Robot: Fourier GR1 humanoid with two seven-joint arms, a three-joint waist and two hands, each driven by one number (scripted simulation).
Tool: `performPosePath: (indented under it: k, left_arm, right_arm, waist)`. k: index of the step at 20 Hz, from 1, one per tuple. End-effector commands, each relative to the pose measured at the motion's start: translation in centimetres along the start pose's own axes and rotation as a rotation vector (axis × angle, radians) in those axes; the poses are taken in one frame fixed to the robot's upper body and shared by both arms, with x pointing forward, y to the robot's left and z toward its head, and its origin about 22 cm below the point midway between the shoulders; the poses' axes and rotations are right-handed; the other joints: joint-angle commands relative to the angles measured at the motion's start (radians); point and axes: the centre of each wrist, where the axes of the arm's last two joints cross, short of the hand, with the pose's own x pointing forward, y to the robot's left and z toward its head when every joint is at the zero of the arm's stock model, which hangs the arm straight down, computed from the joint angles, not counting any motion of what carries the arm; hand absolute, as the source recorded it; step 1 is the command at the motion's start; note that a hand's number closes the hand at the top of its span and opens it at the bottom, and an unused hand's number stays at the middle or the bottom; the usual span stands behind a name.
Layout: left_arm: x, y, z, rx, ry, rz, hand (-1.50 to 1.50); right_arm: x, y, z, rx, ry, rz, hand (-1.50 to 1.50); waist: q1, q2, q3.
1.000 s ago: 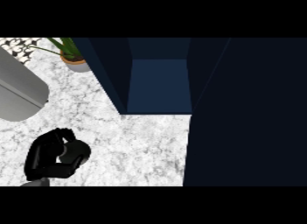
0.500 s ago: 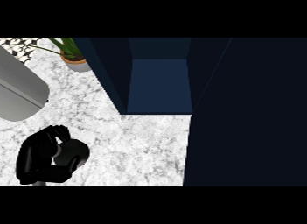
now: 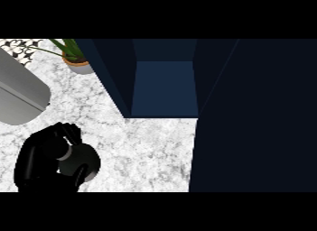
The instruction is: Pick up the wine, place it into the cabinet and close the cabinet
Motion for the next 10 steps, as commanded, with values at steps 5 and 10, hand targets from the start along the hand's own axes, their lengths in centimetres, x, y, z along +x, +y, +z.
performPosePath:
  k: [5,10]
  left_arm:
    - [2.5,-6.3,-2.0,-0.077,0.06,0.036,1.5]
    - [3.7,-10.7,-3.3,-0.104,0.014,0.078,1.5]
  right_arm:
    - [1.6,-0.5,2.6,0.028,-0.049,-0.029,-1.5]
    - [1.6,-0.9,0.6,0.032,-0.042,-0.029,-1.5]
  waist:
    - [-0.009,0.001,0.0]
    - [-0.005,0.002,-0.001]
